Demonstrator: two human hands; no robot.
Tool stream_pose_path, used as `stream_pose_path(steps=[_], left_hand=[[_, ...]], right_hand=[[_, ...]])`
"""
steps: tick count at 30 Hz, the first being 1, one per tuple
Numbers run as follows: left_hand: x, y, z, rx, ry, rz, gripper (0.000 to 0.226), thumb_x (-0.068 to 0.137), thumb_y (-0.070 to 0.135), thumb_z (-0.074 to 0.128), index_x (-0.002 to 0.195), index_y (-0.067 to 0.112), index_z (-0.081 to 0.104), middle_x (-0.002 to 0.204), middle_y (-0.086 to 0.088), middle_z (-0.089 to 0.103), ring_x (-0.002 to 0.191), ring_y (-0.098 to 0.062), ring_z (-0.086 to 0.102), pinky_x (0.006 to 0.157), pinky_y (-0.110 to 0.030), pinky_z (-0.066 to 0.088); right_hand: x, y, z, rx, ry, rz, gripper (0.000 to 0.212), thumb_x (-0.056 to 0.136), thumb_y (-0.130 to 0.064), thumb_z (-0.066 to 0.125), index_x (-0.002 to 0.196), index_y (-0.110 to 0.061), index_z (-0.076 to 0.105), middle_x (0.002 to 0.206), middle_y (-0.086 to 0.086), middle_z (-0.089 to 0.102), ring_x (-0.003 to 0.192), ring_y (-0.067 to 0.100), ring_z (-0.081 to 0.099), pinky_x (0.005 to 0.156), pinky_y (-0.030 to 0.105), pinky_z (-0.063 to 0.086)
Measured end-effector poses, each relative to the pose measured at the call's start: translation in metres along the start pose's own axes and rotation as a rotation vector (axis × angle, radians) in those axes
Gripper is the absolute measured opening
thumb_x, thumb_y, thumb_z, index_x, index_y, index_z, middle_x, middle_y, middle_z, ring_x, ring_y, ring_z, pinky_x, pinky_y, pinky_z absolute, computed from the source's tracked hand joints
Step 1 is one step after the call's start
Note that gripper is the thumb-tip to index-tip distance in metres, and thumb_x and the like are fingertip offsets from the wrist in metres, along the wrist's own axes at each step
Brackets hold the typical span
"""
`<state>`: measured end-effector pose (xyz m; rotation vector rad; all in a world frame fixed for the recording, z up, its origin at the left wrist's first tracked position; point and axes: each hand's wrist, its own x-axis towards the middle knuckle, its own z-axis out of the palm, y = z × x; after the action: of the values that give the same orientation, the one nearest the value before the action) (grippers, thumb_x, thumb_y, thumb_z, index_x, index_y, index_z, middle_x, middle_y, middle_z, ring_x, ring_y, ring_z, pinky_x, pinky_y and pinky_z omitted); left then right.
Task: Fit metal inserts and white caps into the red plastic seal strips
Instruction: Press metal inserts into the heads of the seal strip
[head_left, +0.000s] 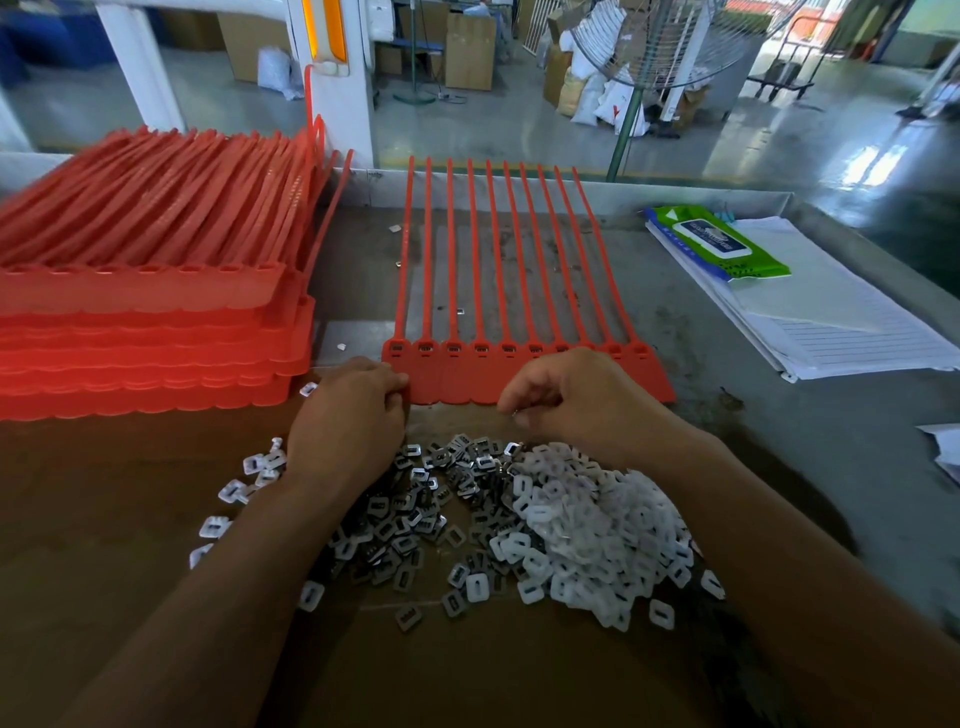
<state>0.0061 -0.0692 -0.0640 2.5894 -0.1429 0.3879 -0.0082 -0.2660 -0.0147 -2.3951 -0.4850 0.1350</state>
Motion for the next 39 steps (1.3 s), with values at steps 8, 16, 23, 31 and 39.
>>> stream_pose_path(steps=[8, 16, 23, 31, 39], left_hand=[[0.0, 0.001, -0.001, 0.003, -0.008, 0.0, 0.026, 0.084, 0.008, 0.052, 0.106, 0.01, 0.067, 0.115, -0.008, 0.062, 0.103, -0.022, 0.057, 0.088, -0.028, 0.039], [0.0, 0.0, 0.0, -0.002, -0.001, -0.009, 0.026, 0.085, 0.009, 0.052, 0.106, 0.012, 0.067, 0.115, -0.006, 0.062, 0.104, -0.021, 0.056, 0.088, -0.026, 0.038], [0.001, 0.0, 0.0, -0.022, -0.005, -0.015, 0.026, 0.084, 0.008, 0.052, 0.106, 0.011, 0.067, 0.116, -0.007, 0.061, 0.105, -0.021, 0.056, 0.088, -0.025, 0.037], [0.0, 0.001, -0.001, -0.012, -0.002, -0.01, 0.026, 0.085, 0.009, 0.052, 0.106, 0.01, 0.066, 0.116, -0.007, 0.061, 0.103, -0.02, 0.057, 0.085, -0.023, 0.035], [0.0, 0.001, -0.001, -0.011, -0.003, -0.017, 0.025, 0.085, 0.009, 0.052, 0.106, 0.011, 0.067, 0.117, -0.007, 0.061, 0.104, -0.021, 0.057, 0.088, -0.026, 0.038]], right_hand=[[0.005, 0.023, -0.017, 0.042, 0.227, 0.118, 0.022, 0.08, -0.009, 0.068, 0.075, -0.03, 0.065, 0.076, -0.019, 0.062, 0.072, -0.007, 0.058, 0.065, 0.005, 0.043], [0.023, 0.076, -0.038, 0.03, 0.448, 0.332, 0.024, 0.079, -0.009, 0.068, 0.073, -0.029, 0.056, 0.075, -0.011, 0.058, 0.075, 0.005, 0.056, 0.073, 0.024, 0.046], [0.036, 0.081, -0.038, 0.015, 0.394, 0.36, 0.027, 0.082, -0.009, 0.065, 0.069, -0.031, 0.058, 0.081, -0.007, 0.06, 0.081, 0.009, 0.056, 0.078, 0.027, 0.045], [0.04, 0.076, -0.032, -0.014, 0.301, 0.416, 0.01, 0.088, -0.013, 0.059, 0.087, -0.018, 0.067, 0.074, -0.016, 0.05, 0.071, -0.003, 0.045, 0.072, 0.023, 0.036], [0.042, 0.073, -0.032, 0.0, 0.31, 0.45, 0.024, 0.085, -0.009, 0.062, 0.067, -0.025, 0.061, 0.073, -0.013, 0.053, 0.07, -0.003, 0.046, 0.075, 0.025, 0.038]])
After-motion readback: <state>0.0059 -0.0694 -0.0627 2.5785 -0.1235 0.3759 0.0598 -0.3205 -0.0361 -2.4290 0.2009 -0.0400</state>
